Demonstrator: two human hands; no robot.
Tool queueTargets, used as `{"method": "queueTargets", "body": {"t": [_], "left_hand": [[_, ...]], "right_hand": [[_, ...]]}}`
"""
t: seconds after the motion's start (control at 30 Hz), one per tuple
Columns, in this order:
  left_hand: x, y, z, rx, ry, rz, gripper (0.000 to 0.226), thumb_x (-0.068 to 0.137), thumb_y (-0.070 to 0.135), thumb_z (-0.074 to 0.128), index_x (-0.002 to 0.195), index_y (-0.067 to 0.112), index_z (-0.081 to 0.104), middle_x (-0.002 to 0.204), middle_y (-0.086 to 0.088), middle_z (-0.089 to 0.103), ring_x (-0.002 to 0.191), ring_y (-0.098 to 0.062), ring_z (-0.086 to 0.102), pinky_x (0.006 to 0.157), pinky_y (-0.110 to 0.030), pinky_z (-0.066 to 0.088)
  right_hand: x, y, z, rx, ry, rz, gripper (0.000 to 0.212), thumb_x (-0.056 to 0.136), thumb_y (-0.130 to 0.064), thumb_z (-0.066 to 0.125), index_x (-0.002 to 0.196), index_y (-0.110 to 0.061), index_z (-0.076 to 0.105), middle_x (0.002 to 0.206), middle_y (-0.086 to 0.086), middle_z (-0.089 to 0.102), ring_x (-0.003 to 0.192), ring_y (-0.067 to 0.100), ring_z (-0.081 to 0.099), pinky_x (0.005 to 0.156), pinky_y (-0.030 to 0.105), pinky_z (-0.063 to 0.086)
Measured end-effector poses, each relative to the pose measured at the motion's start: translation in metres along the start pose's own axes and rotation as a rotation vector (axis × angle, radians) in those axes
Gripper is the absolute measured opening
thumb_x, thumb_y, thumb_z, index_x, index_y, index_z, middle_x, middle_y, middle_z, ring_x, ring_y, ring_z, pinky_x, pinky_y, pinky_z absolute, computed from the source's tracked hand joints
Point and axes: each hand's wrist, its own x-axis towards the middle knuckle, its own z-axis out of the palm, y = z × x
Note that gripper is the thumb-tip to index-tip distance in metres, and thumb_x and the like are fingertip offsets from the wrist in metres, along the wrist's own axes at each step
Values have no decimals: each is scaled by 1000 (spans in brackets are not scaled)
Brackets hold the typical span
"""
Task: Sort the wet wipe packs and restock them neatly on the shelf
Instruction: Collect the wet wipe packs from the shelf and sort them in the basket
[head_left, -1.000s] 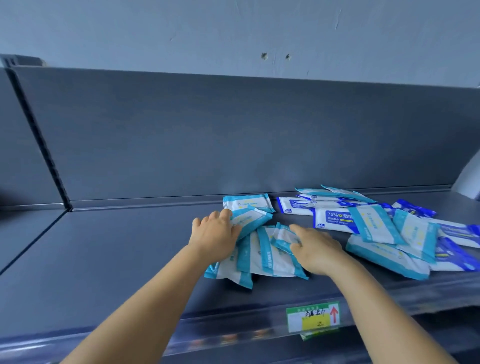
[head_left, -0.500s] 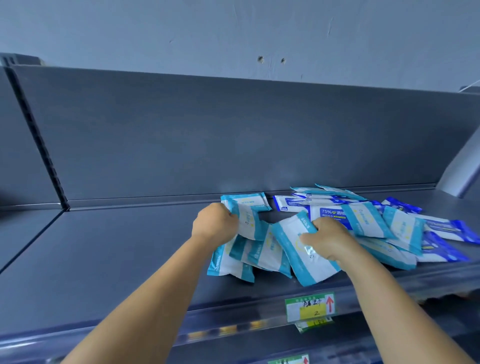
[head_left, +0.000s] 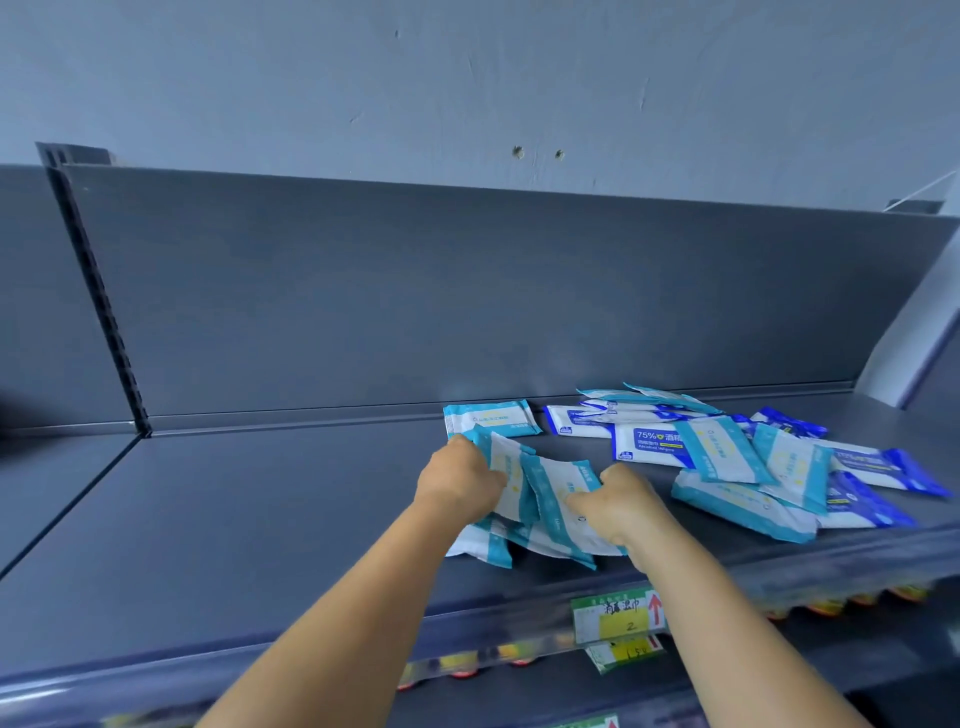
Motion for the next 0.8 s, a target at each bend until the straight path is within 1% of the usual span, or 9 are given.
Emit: {"method": "queueTargets", "body": {"t": [0.1, 0.17, 0.27, 0.37, 0.43, 0.53, 0.6, 0.7, 0.8], "left_hand": [[-6, -4, 5, -75, 17, 18, 33, 87, 22, 59, 113, 8, 44, 110, -6, 61, 98, -26, 61, 79, -35, 54], [-10, -9, 6, -142, 35, 31, 32, 86, 18, 61, 111, 9, 43, 103, -3, 59, 94, -24, 60, 75, -34, 52], [-16, -19, 3, -243, 48, 44, 33, 85, 15, 64, 109, 11, 42, 97, 0, 55, 90, -21, 59, 70, -31, 53], [-21, -26, -1, -276, 41, 46, 22, 84, 13, 61, 101, 13, 48, 100, 0, 59, 88, -19, 59, 58, -24, 51], [-24, -29, -2, -341, 14, 43, 15, 82, 10, 58, 97, 9, 61, 97, -5, 67, 87, -24, 66, 61, -34, 58], [-29, -31, -4, -484, -34, 15, 13, 82, 8, 59, 93, 6, 66, 95, -12, 70, 90, -32, 68, 69, -48, 59], [-29, -31, -4, -562, -56, 15, 9, 86, 8, 60, 94, 10, 64, 95, -8, 70, 90, -27, 68, 72, -43, 59], [-28, -25, -2, -673, -75, 67, 18, 90, 5, 58, 102, 17, 61, 97, 3, 69, 89, -16, 66, 72, -28, 56], [-31, -11, 7, -721, -135, 137, 22, 92, 4, 56, 107, 20, 58, 105, 6, 68, 94, -13, 65, 77, -25, 54]], "right_hand": [[0, 4, 4, 55, 34, 23, 12, 83, -16, 63, 87, -7, 57, 85, 7, 61, 65, 19, 56, 54, 24, 41], [-1, 5, 6, 76, 26, 19, 17, 81, -17, 67, 94, -7, 63, 89, 8, 67, 73, 22, 63, 60, 27, 48], [-4, 3, 11, 171, 1, 4, 15, 77, -18, 75, 85, -12, 63, 89, 7, 69, 79, 22, 67, 69, 31, 53], [-9, 1, 15, 345, -18, 18, 18, 77, -12, 76, 90, -7, 66, 87, 8, 69, 69, 17, 65, 56, 25, 49], [-12, -1, 19, 458, -1, -1, 19, 79, -11, 76, 95, -8, 66, 84, 5, 69, 67, 12, 63, 51, 22, 44], [-17, -3, 22, 573, 33, -50, 30, 78, -8, 75, 104, -11, 60, 93, 2, 67, 74, 9, 62, 54, 24, 44], [-20, -2, 21, 635, 44, -76, 35, 78, -6, 74, 107, -15, 55, 96, 0, 66, 79, 10, 63, 58, 26, 48], [-23, 5, 16, 749, 129, -122, 35, 79, -4, 72, 106, -20, 56, 97, 1, 69, 83, 16, 67, 64, 31, 54], [-28, 17, 6, 833, 217, -147, 33, 81, -3, 68, 103, -25, 56, 100, 4, 69, 88, 21, 68, 74, 39, 57]]}}
